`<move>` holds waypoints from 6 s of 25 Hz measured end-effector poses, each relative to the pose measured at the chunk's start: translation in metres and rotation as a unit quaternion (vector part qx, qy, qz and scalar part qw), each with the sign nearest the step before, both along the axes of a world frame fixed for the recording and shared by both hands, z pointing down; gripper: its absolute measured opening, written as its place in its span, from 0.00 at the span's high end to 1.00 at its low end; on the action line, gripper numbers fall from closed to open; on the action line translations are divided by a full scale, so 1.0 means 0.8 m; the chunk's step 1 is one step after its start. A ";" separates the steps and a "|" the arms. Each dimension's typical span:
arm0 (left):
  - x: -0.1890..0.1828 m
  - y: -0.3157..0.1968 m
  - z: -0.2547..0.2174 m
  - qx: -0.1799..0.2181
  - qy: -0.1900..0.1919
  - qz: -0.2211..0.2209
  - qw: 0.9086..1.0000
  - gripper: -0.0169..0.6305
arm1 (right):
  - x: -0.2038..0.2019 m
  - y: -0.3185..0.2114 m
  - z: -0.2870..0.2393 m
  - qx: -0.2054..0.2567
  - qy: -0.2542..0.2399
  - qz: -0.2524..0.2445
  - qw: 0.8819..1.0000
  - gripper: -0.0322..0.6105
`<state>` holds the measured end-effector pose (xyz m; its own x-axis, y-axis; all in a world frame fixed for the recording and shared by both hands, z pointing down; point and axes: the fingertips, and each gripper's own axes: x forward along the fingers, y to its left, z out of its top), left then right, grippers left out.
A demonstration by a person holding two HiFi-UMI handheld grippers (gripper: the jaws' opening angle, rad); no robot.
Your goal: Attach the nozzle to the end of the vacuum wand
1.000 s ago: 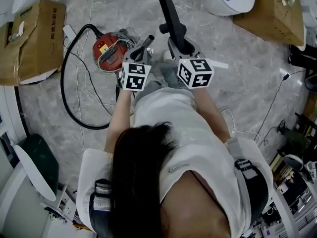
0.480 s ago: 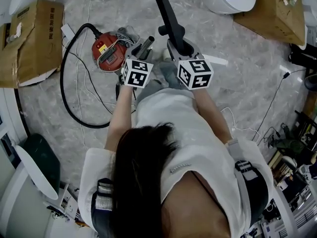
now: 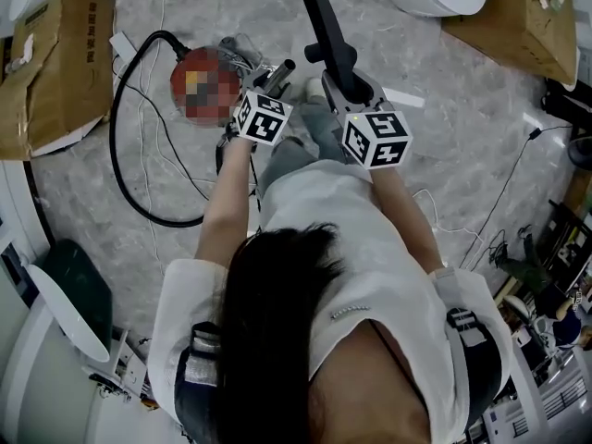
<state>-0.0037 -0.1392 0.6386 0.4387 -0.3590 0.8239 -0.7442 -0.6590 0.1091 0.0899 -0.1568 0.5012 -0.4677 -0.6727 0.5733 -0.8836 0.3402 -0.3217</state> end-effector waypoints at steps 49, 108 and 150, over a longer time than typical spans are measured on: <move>0.016 -0.002 0.035 -0.002 -0.004 0.051 0.999 0.73 | -0.005 -0.006 0.015 -0.004 -0.007 -0.035 0.999 0.75; -0.063 0.050 -0.178 0.216 0.125 -0.017 0.968 0.74 | -0.139 0.101 -0.112 0.075 0.028 -0.304 0.949 0.75; -0.072 0.052 -0.182 0.213 0.141 -0.003 0.967 0.74 | -0.166 0.111 -0.116 0.101 0.166 -0.375 0.906 0.74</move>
<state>-0.0617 -0.0976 0.4929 0.6208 -0.6425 0.4492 -0.7284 -0.6846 0.0275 -0.0432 -0.0681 0.4080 -0.6613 -0.3439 0.6666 -0.4161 0.9076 0.0554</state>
